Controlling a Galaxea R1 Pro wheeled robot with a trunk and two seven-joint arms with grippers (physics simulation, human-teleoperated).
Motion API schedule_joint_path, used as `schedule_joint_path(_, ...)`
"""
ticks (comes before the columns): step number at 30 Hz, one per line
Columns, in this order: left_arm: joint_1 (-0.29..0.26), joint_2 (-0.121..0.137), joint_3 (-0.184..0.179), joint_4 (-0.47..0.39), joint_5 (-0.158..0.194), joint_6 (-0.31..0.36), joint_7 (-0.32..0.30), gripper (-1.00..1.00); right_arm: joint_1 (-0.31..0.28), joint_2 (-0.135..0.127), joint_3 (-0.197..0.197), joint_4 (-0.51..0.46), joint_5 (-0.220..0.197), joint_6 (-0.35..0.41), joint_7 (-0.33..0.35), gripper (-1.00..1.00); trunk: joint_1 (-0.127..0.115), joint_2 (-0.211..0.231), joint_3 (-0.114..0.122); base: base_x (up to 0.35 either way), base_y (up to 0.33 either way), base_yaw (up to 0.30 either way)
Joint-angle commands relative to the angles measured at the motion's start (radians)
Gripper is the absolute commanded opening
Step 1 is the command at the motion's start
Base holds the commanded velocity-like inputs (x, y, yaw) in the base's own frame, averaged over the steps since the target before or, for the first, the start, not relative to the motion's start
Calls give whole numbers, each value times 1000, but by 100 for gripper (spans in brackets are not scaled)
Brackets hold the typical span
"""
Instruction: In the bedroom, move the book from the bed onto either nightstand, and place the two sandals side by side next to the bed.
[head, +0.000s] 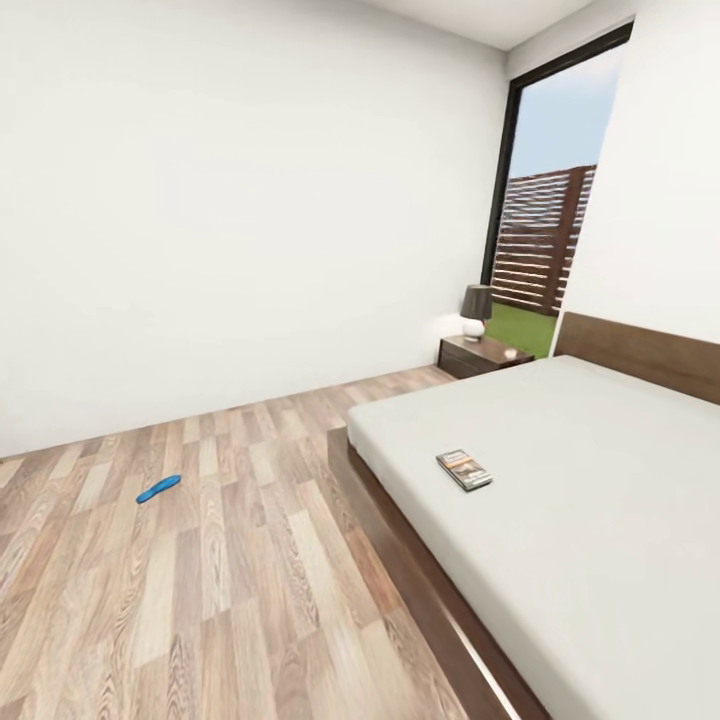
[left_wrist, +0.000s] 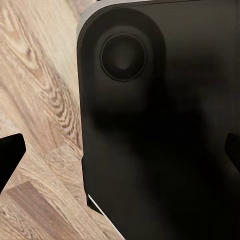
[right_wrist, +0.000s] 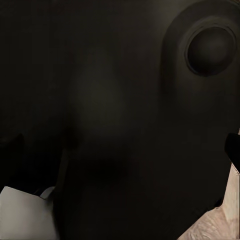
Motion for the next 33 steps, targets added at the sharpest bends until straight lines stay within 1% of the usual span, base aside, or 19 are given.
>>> schedule_joint_path(1,-1,0,0,0,0,-2,0,100,0,0,0,-1,0,-1,1,100,0,0,-1,166,-4,84)
schedule_joint_path(16,-1,0,-1,0,0,-2,0,100,0,0,0,0,1,-1,1,100,0,0,-1,164,-1,44)
schedule_joint_path(27,-1,0,-1,0,0,-2,0,100,0,0,1,0,1,-1,1,100,0,0,-1,71,-8,202)
schedule_joint_path(33,-1,0,-1,0,0,-2,0,100,0,0,0,-2,2,-1,1,100,0,0,-1,65,-117,100)
